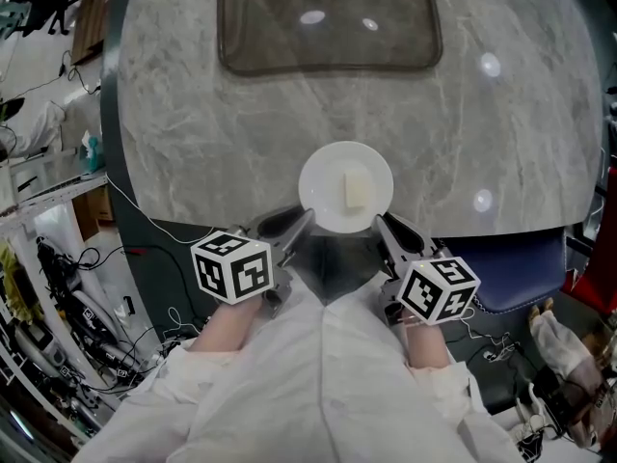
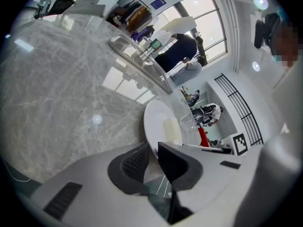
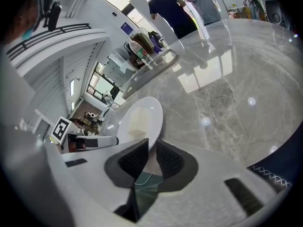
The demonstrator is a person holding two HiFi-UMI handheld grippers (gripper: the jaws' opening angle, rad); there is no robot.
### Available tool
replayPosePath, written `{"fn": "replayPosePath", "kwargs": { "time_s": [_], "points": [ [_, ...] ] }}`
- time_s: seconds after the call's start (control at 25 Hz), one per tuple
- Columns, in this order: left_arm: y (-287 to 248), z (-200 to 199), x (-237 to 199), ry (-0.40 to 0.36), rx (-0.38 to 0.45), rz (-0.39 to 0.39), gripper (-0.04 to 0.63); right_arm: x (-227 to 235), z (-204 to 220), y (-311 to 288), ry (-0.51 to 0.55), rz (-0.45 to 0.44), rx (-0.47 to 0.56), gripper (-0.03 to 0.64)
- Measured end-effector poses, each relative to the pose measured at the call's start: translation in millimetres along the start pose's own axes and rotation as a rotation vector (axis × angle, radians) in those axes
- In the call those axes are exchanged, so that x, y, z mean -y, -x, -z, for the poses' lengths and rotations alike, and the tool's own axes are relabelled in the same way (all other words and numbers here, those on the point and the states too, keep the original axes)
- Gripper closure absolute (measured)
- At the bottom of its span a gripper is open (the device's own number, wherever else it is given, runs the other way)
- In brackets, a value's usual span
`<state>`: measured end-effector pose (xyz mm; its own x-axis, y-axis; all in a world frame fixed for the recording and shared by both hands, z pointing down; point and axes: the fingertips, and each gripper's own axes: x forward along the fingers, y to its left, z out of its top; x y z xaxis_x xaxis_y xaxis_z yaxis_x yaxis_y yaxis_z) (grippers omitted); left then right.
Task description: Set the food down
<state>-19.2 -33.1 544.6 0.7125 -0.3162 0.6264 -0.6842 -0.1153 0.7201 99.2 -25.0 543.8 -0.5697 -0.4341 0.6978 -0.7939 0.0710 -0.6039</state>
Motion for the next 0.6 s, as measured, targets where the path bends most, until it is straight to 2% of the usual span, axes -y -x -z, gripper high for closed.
{"fn": "replayPosePath", "kwargs": {
  "time_s": [0.12,0.28,0.6],
  "points": [
    [-0.9,1.0,1.7,-0.029,-0.005,-0.005,0.529,1.2,-0.3,0.4,0.002,0.003,0.002,0.571],
    [-1.2,4.7,6.4,-0.113,-0.039,-0.018,0.529,2.3,0.0,2.4,0.019,0.014,0.003,0.571],
    [4.3,-0.2,9.9,-0.146,-0.022,-0.033,0.529,-4.0,-4.8,4.9,0.020,-0.008,0.028,0.572]
  ]
}}
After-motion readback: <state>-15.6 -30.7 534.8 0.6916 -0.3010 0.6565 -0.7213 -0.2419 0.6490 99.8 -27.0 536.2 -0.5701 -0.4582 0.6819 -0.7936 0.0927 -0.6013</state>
